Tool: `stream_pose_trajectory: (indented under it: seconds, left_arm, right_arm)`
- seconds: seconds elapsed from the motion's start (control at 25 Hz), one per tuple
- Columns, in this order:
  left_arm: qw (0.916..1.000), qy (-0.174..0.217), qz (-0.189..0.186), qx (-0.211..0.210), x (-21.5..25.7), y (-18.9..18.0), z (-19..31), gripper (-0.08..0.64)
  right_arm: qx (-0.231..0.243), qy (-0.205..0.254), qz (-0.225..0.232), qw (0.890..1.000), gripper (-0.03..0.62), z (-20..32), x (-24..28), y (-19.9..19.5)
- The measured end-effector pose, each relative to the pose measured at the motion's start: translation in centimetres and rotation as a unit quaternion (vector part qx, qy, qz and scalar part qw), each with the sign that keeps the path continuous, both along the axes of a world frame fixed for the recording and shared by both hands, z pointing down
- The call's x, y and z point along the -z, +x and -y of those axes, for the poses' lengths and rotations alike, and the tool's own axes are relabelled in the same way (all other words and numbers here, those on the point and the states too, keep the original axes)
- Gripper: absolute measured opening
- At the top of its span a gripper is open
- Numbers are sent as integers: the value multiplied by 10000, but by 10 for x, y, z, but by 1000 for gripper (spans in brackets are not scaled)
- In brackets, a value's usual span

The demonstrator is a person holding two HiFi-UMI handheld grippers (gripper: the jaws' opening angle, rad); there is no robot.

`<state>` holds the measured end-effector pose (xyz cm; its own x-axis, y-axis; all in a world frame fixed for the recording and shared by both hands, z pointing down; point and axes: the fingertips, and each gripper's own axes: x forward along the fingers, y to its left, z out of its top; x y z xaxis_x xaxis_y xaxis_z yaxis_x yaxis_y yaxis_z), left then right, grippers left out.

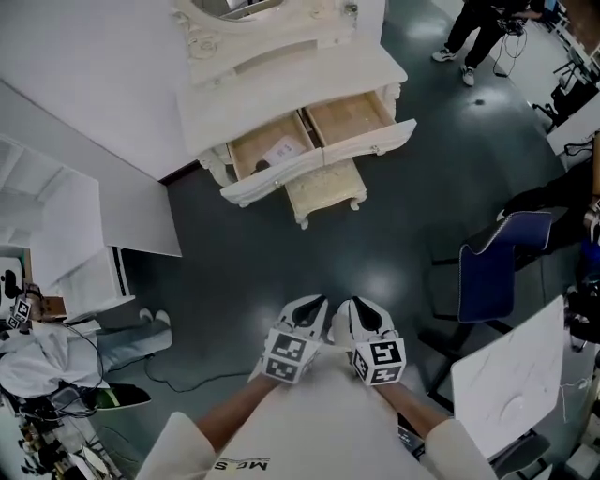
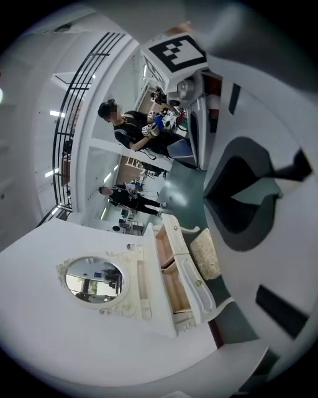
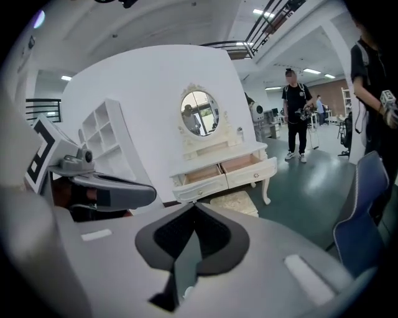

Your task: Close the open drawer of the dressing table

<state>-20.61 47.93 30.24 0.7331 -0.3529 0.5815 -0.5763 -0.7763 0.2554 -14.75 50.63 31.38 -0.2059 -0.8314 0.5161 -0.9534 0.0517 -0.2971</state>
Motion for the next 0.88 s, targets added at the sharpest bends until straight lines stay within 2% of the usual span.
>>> stream_pose_trajectory:
  seconds: [0.08,0.24,0.44,0.6,0.88]
  left_arm:
    - [10000,-11,50,48,3,12,-1,9]
    - [9999,-33,96,-91,3,42,-20,9]
    - [9999,66,43,-134,8,66,-15,9]
    - [9995,147,8,-288,9,83,-11,9]
    - [9996,107,-160,-224,5,91,28,9]
  right_arm:
    - [187,82,-102,9997,2,-2,7,6]
    - [591,-320,55,9977,2,-16,-2,21]
    - [277,-294,233,9989,2,-15,-1,53]
    - [146,-167,117,9997,2,-8,2,70]
    - [87,-112,-132,9998,2,25,1,78]
